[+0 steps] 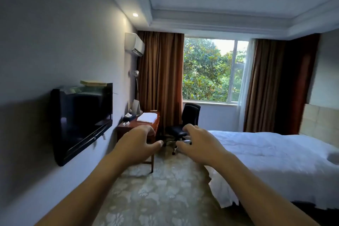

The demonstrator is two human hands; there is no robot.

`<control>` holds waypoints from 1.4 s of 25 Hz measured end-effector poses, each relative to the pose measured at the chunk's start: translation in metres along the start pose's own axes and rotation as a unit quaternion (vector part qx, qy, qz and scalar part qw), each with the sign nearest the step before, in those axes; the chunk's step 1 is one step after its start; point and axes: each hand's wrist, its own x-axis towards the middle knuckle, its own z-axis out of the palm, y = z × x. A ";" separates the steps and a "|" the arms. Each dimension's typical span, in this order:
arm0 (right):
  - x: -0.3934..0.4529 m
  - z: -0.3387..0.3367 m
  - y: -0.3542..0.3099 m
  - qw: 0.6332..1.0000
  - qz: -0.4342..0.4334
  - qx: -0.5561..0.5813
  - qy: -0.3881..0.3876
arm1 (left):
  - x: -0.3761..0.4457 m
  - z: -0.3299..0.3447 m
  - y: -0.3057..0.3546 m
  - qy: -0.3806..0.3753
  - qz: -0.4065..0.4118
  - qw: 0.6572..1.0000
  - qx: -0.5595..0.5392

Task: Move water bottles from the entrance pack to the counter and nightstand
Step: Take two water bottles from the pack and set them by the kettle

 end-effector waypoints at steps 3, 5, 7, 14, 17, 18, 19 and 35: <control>0.099 0.019 0.032 1.000 0.011 0.021 0.010 | 0.104 0.028 -0.038 -0.007 0.006 1.000 -0.026; 0.161 0.031 0.060 0.999 0.029 0.022 0.007 | 0.169 0.051 -0.056 -0.026 0.016 0.999 -0.038; 0.210 0.044 0.086 0.998 0.048 0.034 0.001 | 0.219 0.073 -0.071 -0.038 0.027 0.997 -0.055; 0.401 0.140 0.164 0.997 0.025 0.067 -0.006 | 0.390 0.173 -0.162 -0.052 0.018 0.997 -0.047; 0.490 0.177 0.206 0.998 0.004 0.057 0.004 | 0.476 0.215 -0.202 -0.034 0.018 0.999 -0.013; 0.519 0.183 0.219 0.998 0.004 0.056 0.002 | 0.506 0.227 -0.212 -0.026 0.020 0.999 0.000; 0.554 0.191 0.233 0.998 0.000 0.059 0.005 | 0.540 0.239 -0.222 -0.022 0.025 0.999 0.016; 0.902 0.280 0.495 0.989 0.135 -0.034 0.058 | 0.969 0.492 -0.268 -0.038 0.124 0.990 -0.062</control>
